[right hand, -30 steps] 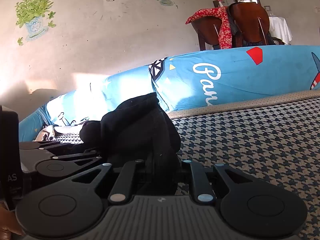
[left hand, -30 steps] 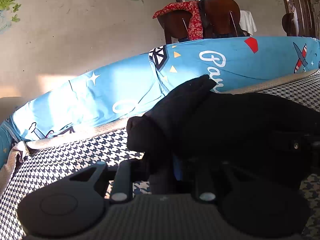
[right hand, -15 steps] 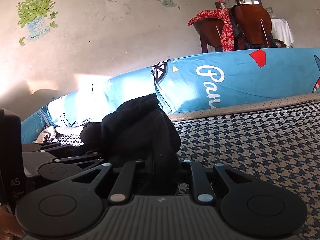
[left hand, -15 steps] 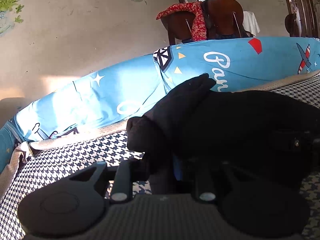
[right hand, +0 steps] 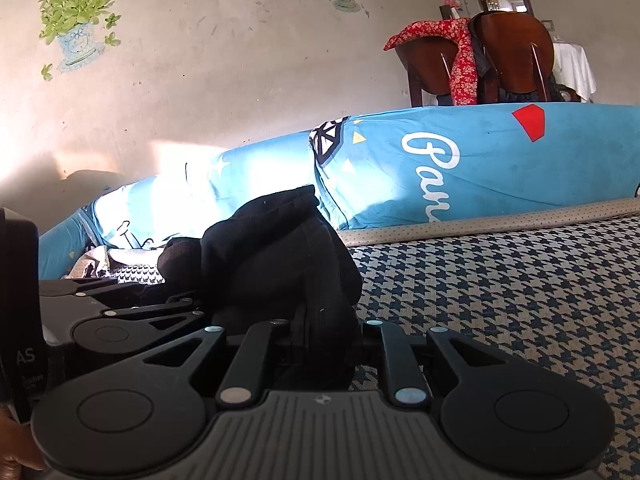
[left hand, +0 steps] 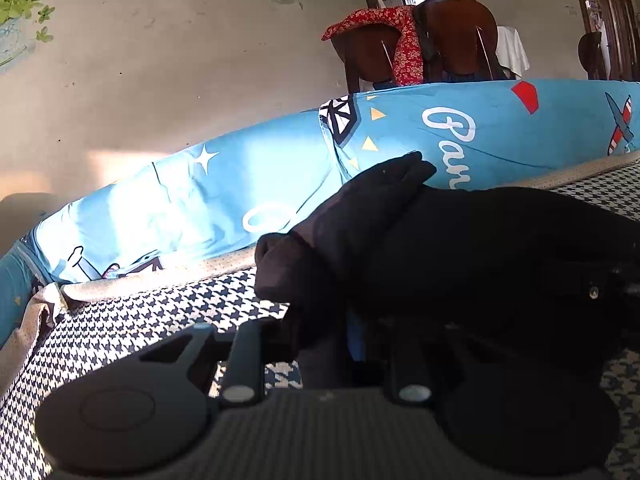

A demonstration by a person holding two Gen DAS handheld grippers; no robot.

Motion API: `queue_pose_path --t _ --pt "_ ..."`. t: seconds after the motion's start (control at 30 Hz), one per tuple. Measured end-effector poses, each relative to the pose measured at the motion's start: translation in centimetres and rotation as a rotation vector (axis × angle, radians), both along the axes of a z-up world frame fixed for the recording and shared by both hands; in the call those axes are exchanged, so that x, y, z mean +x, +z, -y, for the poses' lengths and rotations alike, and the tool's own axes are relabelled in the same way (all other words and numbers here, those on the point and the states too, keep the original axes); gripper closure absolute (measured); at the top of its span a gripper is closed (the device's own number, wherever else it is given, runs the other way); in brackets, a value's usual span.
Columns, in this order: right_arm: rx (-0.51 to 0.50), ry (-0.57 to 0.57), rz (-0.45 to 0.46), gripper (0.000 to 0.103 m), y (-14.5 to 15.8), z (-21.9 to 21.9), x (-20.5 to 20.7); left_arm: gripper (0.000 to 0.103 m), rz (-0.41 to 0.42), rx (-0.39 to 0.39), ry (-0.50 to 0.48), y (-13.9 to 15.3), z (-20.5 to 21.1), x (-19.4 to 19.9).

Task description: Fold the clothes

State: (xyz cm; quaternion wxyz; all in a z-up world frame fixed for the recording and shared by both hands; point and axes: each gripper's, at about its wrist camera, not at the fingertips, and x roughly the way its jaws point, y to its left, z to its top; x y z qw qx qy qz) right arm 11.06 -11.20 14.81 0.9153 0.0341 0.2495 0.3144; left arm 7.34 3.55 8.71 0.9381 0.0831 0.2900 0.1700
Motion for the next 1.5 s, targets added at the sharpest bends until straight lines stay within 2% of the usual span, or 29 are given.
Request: queue_pose_path --t 0.6,1.03,1.5 --pt "-0.033 0.005 0.004 0.087 -0.4 -1.5 2.9 0.081 -0.003 0.000 0.024 -1.4 -0.7 2.5" --pt "-0.070 -0.013 -0.031 0.088 -1.9 -2.4 5.0 0.081 -0.046 -0.007 0.026 -3.4 -1.2 5.1" --pt "-0.074 -0.064 -0.072 0.088 -2.5 -2.4 5.3 0.080 -0.061 0.036 -0.027 -3.7 -1.2 7.4"
